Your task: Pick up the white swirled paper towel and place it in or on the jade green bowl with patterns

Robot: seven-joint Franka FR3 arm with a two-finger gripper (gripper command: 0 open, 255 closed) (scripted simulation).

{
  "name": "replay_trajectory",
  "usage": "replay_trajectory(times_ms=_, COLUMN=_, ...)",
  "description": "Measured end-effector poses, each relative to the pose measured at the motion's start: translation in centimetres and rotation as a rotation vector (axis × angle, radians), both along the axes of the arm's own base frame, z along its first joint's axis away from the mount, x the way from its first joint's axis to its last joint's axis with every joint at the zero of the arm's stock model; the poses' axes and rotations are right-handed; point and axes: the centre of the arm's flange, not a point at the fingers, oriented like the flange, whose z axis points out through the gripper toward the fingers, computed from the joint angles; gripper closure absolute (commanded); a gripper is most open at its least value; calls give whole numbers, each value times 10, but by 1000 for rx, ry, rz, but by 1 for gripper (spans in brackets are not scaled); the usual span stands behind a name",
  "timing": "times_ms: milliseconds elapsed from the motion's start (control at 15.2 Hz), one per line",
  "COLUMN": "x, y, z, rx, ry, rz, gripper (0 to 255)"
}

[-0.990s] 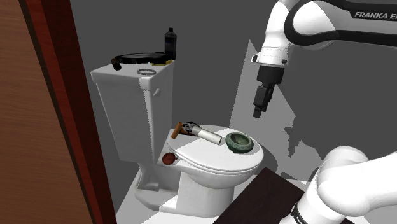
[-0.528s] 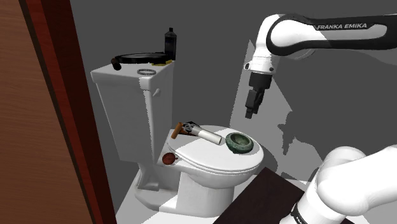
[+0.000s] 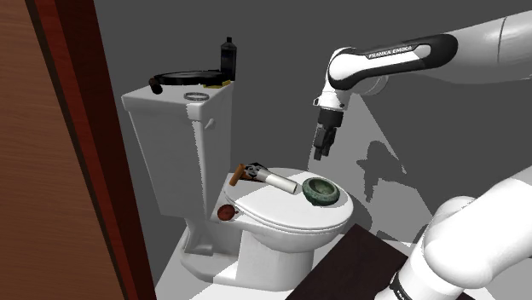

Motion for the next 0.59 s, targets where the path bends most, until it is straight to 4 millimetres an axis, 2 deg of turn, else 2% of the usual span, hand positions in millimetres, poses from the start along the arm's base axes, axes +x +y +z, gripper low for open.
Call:
replay_trajectory(times_ms=330, x=45, y=-39, z=-37, rx=43, ry=13, rz=8, gripper=0)
replay_trajectory(times_ms=594, x=83, y=-59, z=-75, rx=76, ry=23, rz=15, gripper=0)
